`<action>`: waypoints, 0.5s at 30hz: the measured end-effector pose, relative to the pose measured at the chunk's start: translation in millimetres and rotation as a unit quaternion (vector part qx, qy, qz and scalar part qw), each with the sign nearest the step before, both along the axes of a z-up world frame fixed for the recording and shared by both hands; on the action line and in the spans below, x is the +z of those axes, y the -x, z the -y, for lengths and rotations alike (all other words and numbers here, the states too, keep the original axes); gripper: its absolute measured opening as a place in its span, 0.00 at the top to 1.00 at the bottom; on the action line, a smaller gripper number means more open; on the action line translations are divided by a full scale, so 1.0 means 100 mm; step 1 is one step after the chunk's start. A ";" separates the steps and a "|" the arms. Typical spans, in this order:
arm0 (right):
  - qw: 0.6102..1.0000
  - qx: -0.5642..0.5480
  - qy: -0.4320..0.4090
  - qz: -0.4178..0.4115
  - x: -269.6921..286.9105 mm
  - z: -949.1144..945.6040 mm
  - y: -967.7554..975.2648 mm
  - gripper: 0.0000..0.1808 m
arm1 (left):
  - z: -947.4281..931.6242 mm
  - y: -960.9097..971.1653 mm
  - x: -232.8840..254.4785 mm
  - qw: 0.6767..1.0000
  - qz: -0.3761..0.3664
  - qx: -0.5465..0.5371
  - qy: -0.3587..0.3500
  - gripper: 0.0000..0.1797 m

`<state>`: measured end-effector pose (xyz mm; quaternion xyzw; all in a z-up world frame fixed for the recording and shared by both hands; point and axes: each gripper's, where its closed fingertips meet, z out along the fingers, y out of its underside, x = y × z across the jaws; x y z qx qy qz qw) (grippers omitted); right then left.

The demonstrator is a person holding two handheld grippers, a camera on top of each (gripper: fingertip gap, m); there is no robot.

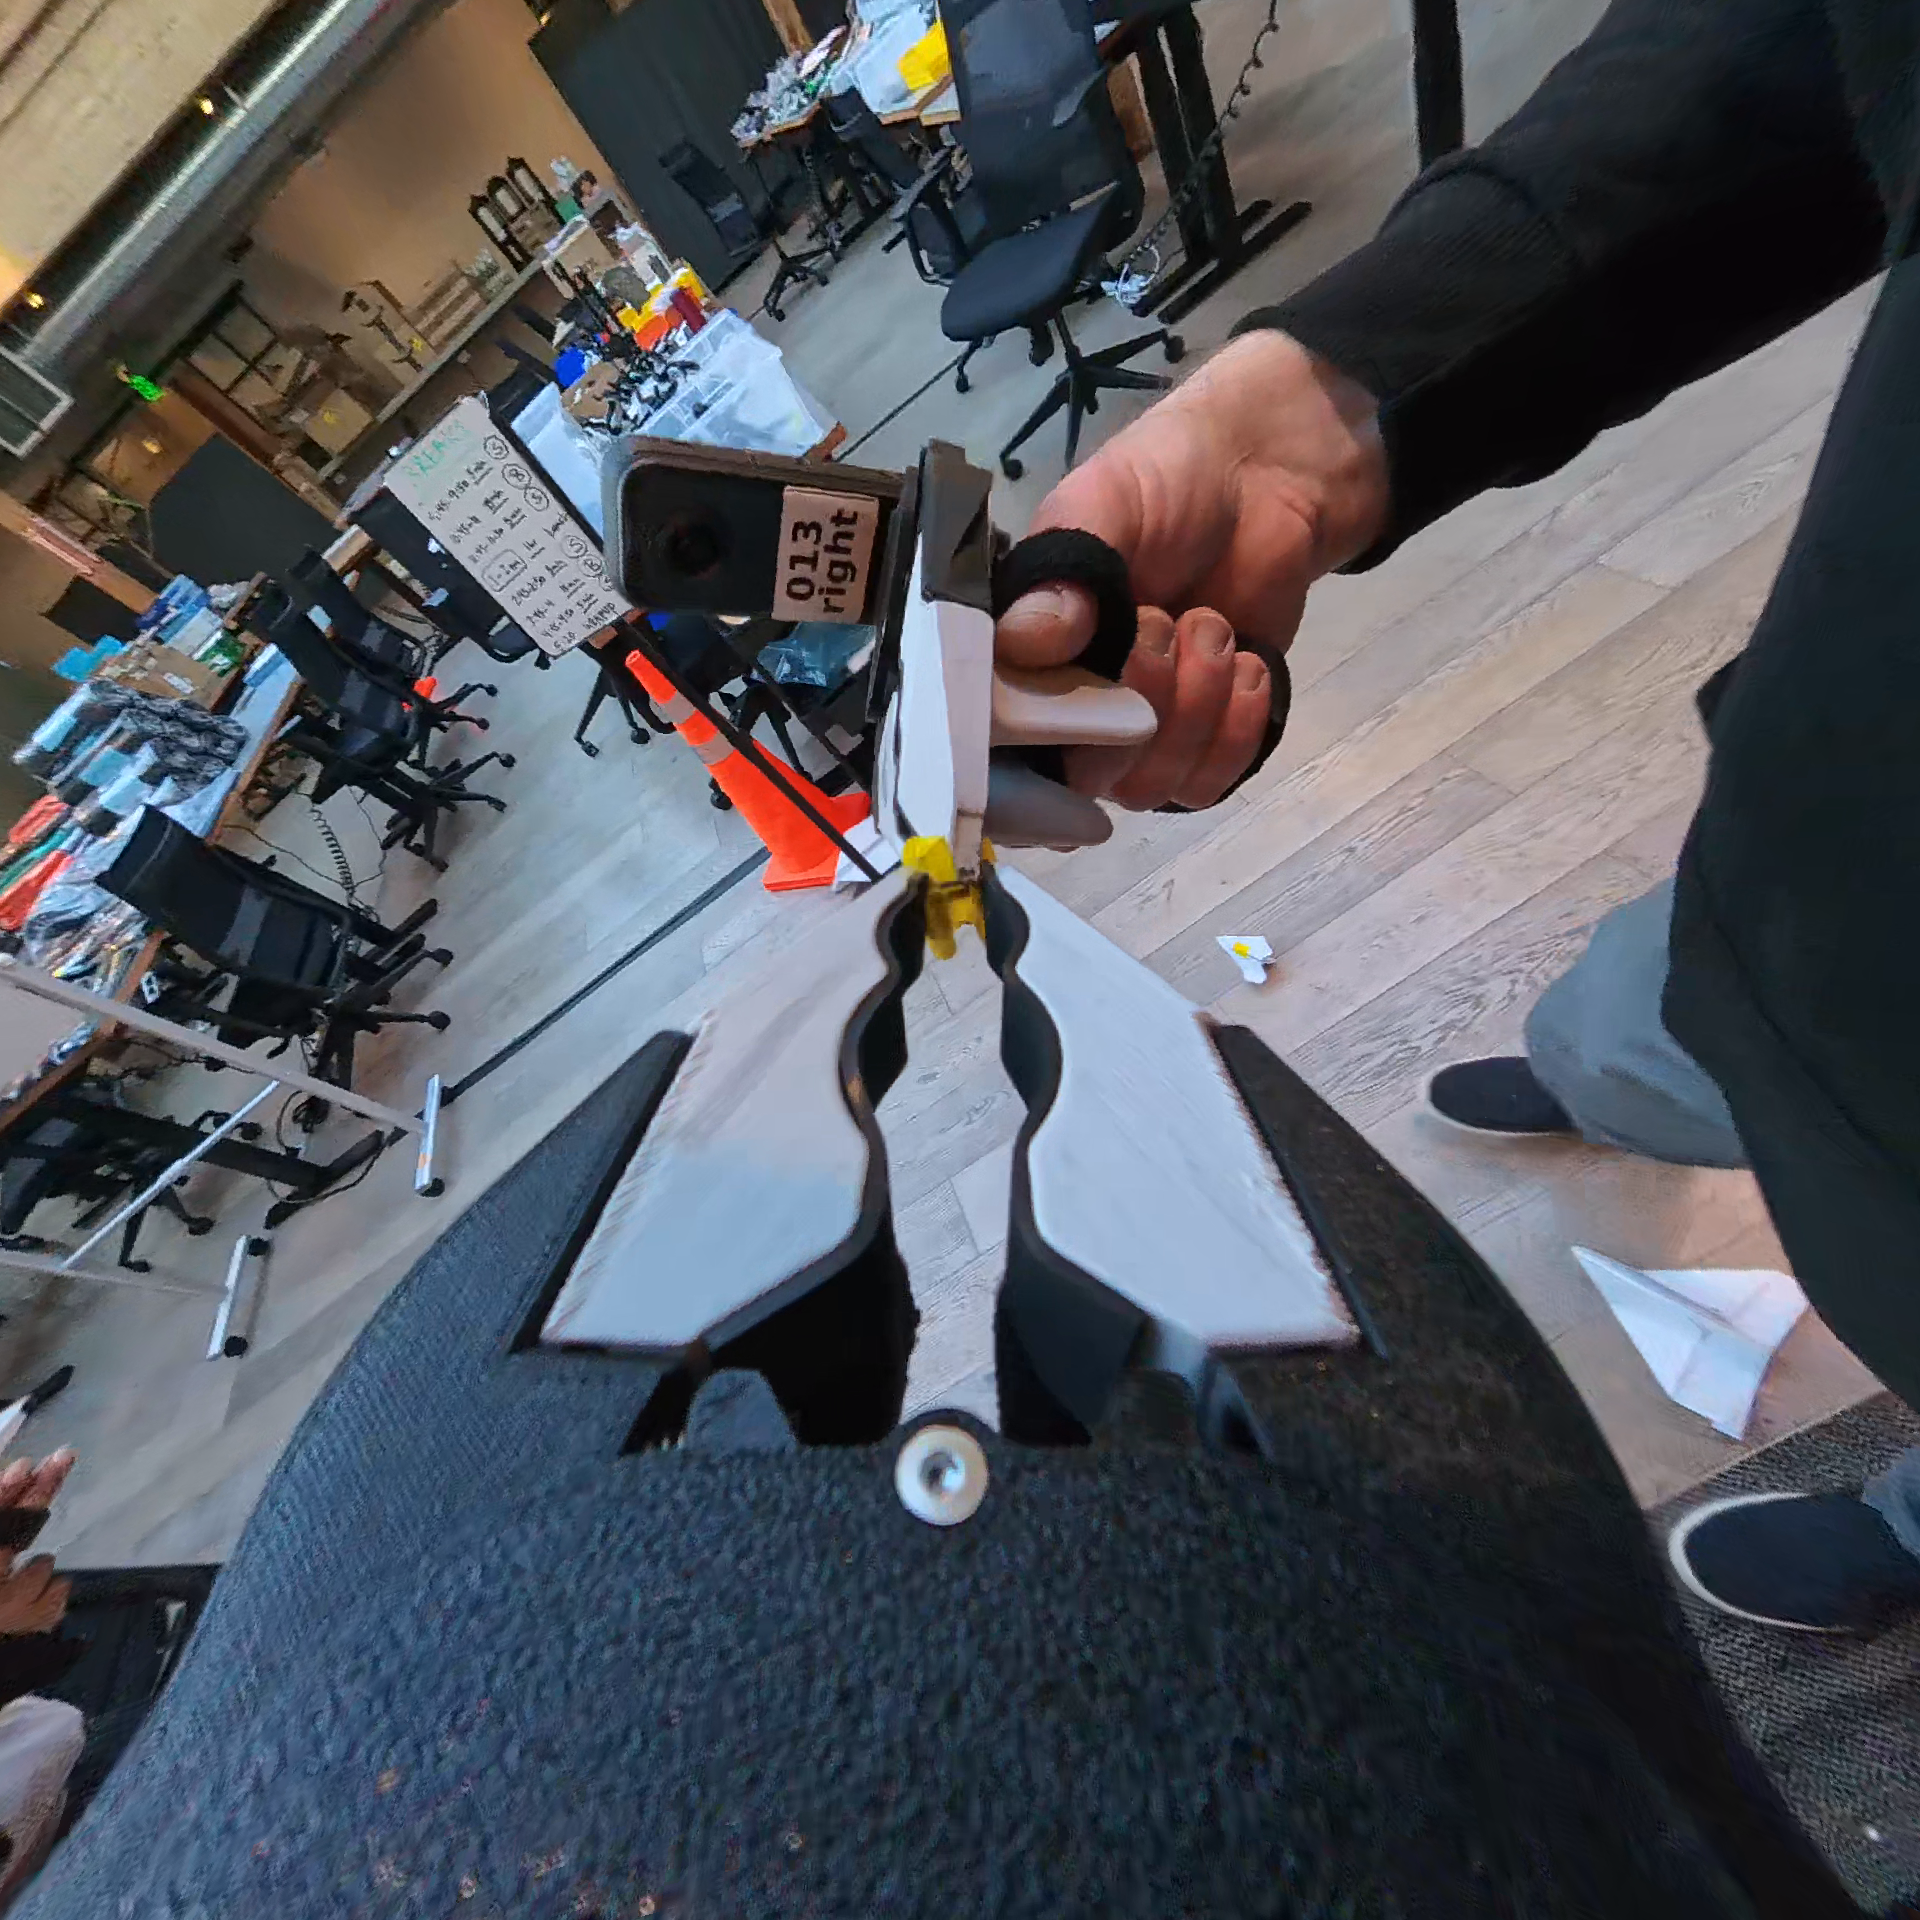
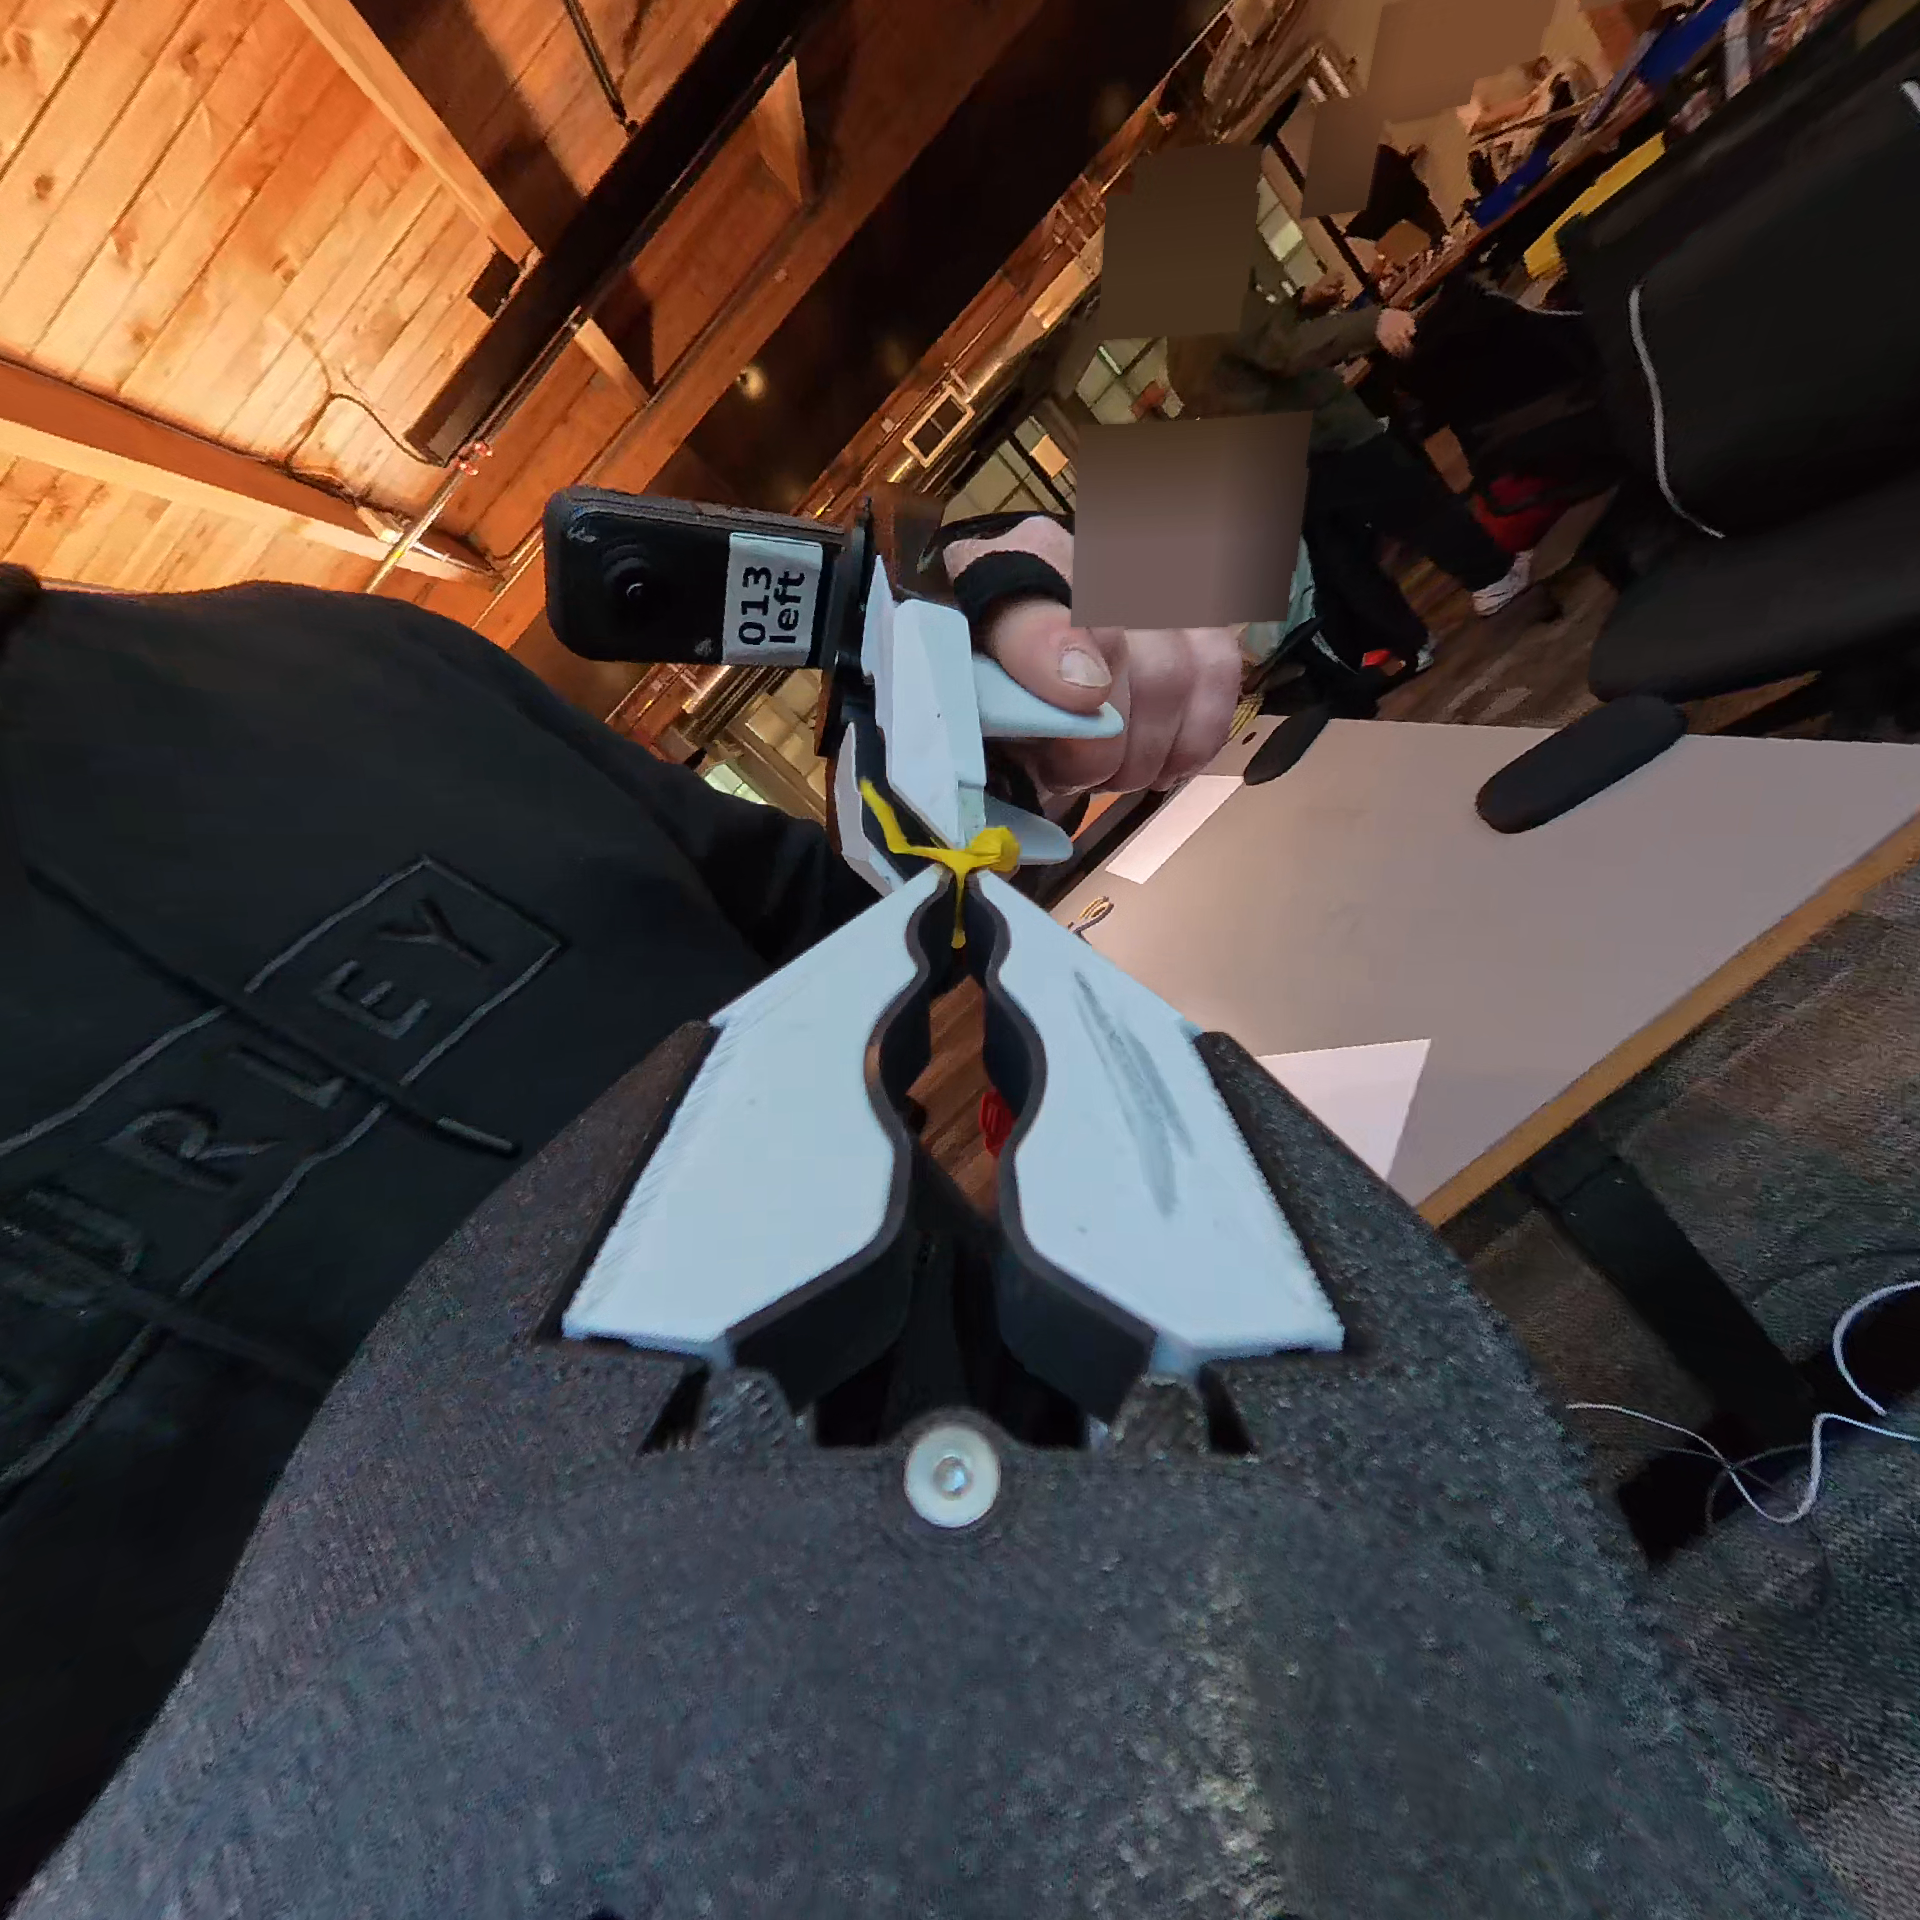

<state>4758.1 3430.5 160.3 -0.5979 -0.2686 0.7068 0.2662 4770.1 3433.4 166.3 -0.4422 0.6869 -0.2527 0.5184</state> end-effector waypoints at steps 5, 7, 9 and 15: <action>0.999 -0.029 -0.016 0.005 -0.16 -0.53 -0.86 0.99 | -0.49 -0.87 -0.15 1.000 -0.008 0.007 0.008 0.98; 0.998 -0.050 -0.037 0.023 -0.24 -0.77 -1.35 0.98 | -0.72 -1.33 -0.21 1.000 -0.018 0.020 -0.003 0.99; 0.998 -0.051 -0.032 0.030 -0.28 -0.98 -1.89 0.91 | -0.88 -1.87 -0.23 1.000 -0.015 0.009 0.022 1.00; 0.998 -0.063 -0.019 0.022 -0.19 -1.52 -3.24 0.67 | -1.52 -3.14 -0.13 0.997 0.017 0.006 0.077 1.00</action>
